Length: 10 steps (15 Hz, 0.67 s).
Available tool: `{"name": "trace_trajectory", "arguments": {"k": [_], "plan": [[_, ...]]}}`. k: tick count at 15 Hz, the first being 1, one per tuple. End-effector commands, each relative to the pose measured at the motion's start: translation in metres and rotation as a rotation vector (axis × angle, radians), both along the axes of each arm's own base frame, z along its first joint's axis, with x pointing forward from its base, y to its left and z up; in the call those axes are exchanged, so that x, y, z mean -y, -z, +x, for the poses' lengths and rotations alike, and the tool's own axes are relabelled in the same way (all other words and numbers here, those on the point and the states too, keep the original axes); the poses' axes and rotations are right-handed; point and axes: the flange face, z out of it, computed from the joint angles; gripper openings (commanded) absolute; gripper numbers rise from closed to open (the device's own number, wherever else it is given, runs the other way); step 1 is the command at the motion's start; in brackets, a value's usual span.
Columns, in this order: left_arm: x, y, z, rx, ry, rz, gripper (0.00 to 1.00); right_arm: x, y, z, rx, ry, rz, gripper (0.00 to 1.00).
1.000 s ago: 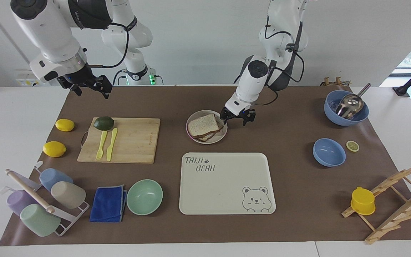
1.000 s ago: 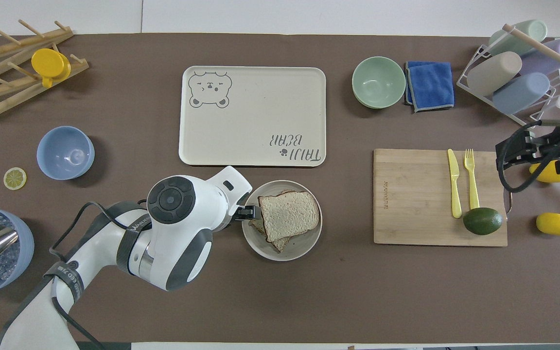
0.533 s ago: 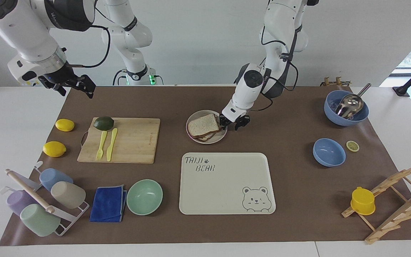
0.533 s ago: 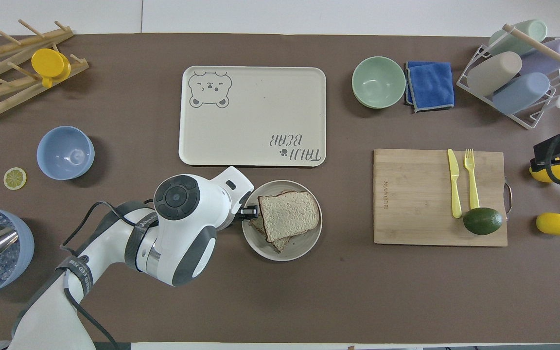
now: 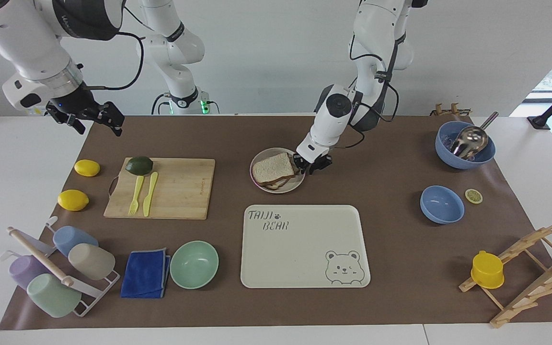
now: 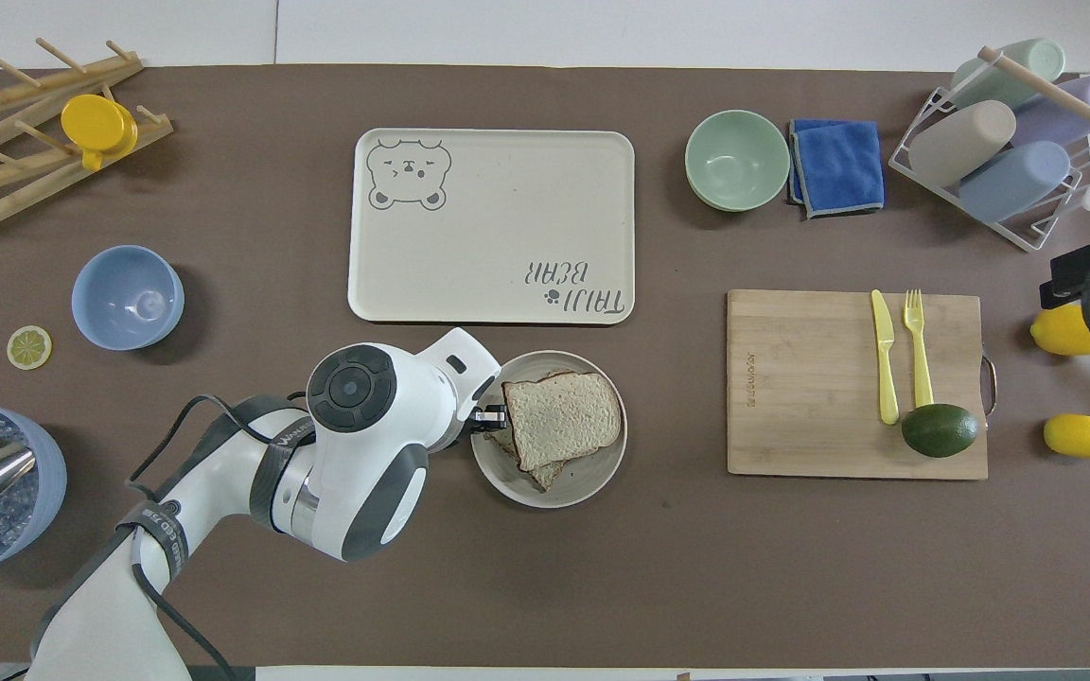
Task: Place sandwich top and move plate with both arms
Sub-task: 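Grasp the grey plate rim with the left gripper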
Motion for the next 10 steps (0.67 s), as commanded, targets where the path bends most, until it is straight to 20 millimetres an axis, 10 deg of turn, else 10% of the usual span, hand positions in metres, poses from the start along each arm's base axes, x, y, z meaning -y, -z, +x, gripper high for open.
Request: {"name": "trace_trajectory", "arguments": {"k": [1, 10], "plan": [[0.0, 0.003, -0.002, 0.001, -0.014, -0.01, 0.0, 0.001, -0.004, -0.006, -0.001, -0.002, 0.026, 1.0], [-0.011, 0.001, 0.009, -0.006, -0.02, -0.041, 0.0, -0.004, -0.005, -0.021, -0.042, -0.014, 0.029, 1.0]]}}
